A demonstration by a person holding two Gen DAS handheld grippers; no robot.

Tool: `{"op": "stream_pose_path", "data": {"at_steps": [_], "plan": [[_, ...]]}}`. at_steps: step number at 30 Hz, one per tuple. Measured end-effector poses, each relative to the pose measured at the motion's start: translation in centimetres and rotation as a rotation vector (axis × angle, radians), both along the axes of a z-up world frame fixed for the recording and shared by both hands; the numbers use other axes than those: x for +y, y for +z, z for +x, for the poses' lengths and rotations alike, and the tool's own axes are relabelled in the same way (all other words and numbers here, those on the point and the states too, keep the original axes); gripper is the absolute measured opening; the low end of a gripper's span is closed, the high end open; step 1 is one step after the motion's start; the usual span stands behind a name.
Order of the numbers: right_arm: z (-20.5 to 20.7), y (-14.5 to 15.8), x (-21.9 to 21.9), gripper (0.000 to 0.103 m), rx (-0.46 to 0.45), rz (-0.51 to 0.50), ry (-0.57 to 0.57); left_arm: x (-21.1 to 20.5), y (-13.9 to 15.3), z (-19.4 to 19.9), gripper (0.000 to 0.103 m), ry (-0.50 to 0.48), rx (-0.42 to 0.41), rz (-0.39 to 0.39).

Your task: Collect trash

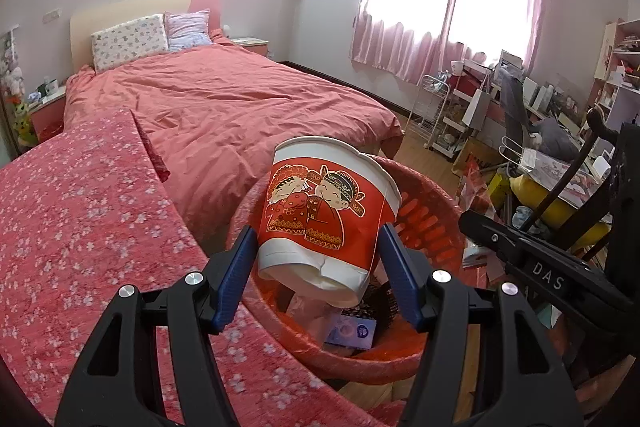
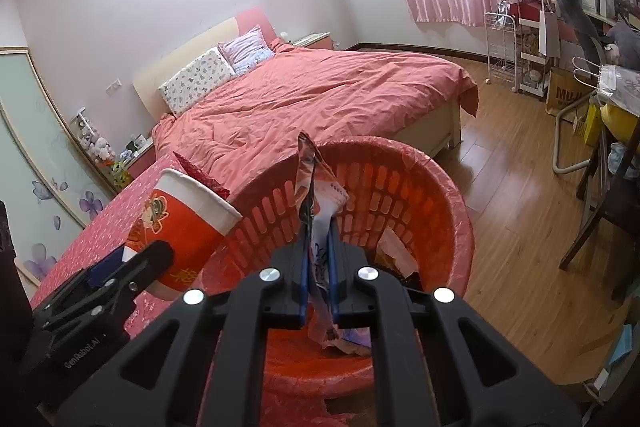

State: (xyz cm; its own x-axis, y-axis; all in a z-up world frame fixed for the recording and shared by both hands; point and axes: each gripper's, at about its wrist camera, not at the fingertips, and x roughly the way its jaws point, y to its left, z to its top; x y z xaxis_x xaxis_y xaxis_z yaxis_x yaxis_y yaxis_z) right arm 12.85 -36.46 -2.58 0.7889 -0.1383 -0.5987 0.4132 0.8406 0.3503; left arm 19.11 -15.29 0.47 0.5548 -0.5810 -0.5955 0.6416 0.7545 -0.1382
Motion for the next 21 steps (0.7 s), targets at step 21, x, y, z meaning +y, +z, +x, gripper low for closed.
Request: {"op": "stream_pose_path", "data": {"at_steps": [21], "plan": [[0.4, 0.0, -0.9, 0.035, -0.036, 0.036, 0.001, -1.9, -1.6, 0.9, 0.066, 0.000, 0.062, 0.032]]}}
